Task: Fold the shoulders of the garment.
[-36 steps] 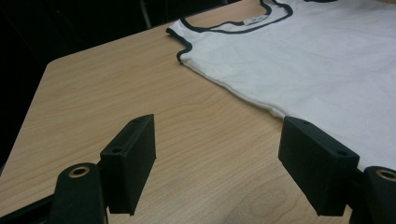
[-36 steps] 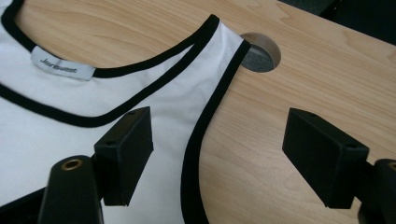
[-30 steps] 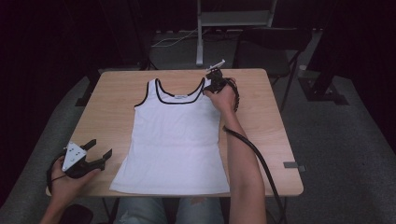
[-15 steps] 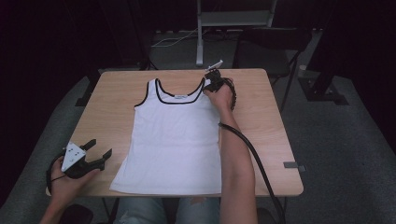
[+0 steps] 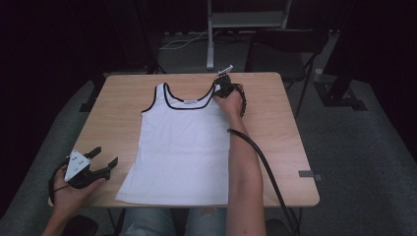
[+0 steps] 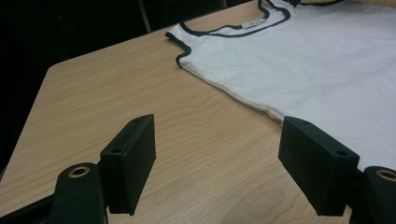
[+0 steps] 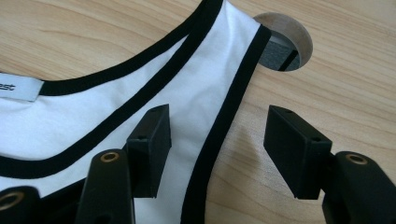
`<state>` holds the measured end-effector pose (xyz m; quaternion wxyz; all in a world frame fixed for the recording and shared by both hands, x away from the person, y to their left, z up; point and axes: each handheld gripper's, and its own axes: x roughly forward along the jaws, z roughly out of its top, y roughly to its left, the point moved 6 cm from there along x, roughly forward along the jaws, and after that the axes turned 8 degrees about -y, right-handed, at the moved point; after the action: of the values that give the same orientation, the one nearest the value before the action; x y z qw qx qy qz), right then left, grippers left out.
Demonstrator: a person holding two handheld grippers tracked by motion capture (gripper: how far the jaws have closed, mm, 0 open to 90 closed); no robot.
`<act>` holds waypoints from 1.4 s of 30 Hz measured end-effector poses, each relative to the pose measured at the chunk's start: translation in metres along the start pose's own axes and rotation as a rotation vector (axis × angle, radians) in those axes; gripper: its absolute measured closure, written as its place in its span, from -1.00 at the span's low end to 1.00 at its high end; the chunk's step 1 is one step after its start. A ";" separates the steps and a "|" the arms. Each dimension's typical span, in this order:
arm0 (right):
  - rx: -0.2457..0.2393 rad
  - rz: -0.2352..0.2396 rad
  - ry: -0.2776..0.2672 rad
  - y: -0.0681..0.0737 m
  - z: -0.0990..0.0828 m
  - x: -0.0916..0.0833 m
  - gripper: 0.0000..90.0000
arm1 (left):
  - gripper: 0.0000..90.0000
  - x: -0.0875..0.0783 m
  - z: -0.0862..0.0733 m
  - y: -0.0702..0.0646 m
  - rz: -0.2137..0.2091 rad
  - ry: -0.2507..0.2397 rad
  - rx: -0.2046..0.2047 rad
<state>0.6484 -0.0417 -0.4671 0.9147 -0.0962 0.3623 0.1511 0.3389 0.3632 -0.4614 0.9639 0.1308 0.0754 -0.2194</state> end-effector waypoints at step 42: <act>0.024 0.095 -0.070 0.019 0.001 -0.005 0.90 | -0.39 -0.001 0.000 0.000 0.002 -0.003 -0.003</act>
<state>0.6385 -0.0253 -0.4641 0.9197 -0.0627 0.3360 0.1935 0.3383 0.3635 -0.4612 0.9644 0.1291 0.0738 -0.2184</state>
